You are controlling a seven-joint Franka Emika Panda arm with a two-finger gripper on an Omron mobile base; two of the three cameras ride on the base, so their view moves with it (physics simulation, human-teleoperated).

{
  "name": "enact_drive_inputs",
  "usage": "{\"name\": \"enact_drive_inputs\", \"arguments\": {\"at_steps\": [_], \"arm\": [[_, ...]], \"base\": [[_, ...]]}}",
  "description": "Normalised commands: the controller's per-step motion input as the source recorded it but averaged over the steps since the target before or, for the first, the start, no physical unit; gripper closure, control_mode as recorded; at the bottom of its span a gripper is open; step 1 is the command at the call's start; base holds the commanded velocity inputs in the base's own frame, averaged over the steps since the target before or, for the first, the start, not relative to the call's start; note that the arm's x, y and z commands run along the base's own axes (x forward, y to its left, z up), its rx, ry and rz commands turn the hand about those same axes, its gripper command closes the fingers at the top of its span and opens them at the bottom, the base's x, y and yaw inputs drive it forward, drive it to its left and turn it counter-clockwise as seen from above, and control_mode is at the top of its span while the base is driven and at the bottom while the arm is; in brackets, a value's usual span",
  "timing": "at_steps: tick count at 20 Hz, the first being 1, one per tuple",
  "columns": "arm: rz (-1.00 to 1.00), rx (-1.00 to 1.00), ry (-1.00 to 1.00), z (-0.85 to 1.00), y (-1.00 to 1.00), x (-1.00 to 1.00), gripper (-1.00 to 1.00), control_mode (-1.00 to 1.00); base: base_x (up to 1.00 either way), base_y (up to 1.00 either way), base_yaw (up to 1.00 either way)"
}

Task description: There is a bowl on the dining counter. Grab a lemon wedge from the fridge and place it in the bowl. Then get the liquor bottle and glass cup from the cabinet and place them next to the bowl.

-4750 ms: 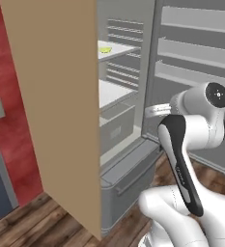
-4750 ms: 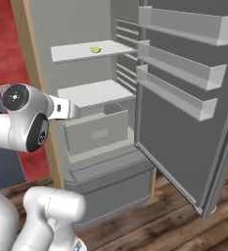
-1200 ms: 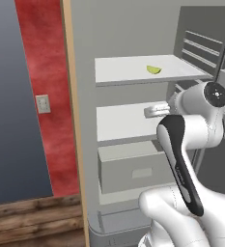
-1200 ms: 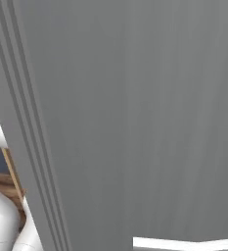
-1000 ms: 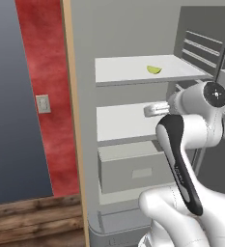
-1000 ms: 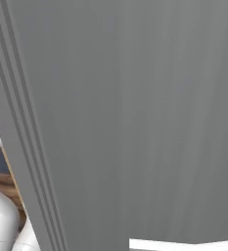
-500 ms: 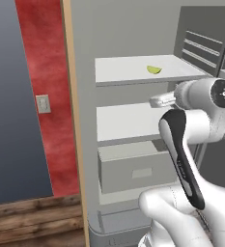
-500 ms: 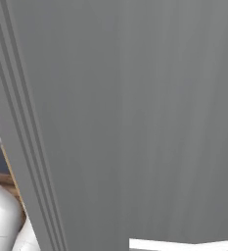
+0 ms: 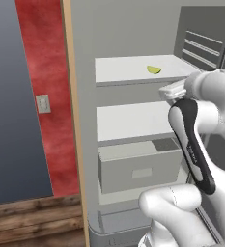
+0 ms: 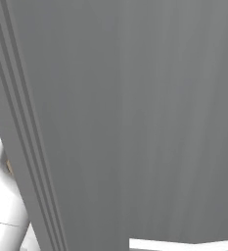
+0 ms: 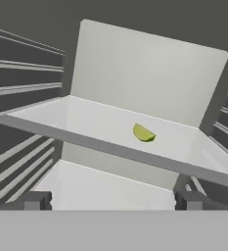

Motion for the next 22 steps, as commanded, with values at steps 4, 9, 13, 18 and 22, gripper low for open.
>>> {"name": "enact_drive_inputs", "arguments": {"at_steps": [4,9,13,18,22], "arm": [[0.0,0.0,0.02,0.16,0.0,0.24,-1.0,-1.0],[0.0,0.0,0.0,0.0,0.0,0.01,-1.0,-1.0],[0.0,0.03,0.0,0.0,-0.12,0.02,-1.0,-1.0],[0.0,0.06,0.0,0.02,-0.24,0.1,-1.0,-1.0],[0.0,0.04,0.0,0.03,-0.22,0.18,-1.0,-1.0]], "base": [[0.0,0.0,0.0],[0.0,0.0,0.0],[0.0,0.0,0.0],[0.0,0.0,0.0],[0.0,0.0,0.0]]}}
